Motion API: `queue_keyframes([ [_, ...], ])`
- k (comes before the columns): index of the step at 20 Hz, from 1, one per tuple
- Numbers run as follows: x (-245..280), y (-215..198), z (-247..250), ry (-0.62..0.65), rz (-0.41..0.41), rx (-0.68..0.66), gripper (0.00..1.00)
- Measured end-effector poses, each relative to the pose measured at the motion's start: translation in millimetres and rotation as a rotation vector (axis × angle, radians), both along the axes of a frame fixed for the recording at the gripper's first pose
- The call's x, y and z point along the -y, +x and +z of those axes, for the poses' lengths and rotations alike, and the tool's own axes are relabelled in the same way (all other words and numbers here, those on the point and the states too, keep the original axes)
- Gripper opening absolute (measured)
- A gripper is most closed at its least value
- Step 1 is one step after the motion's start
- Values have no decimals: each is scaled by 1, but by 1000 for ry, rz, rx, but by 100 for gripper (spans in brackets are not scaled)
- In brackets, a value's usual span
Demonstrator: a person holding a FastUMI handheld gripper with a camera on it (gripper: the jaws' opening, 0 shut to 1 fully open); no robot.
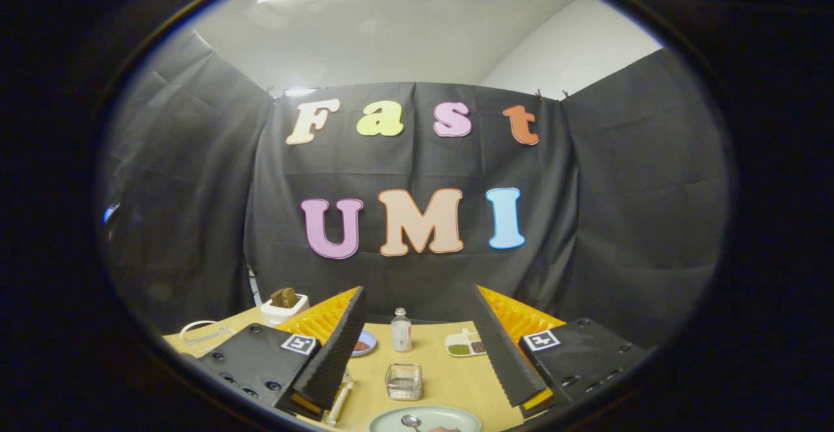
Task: Take the plate from the dish rack, then take the spoon from the basket and place it into the plate.
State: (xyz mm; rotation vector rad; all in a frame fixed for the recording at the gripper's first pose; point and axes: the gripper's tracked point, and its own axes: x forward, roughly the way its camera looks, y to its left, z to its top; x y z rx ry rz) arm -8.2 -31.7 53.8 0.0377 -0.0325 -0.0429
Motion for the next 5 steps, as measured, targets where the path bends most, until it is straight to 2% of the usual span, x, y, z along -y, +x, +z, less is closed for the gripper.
queue_keyframes([
  [5,0,-2,5,-7,-8,18,98],
])
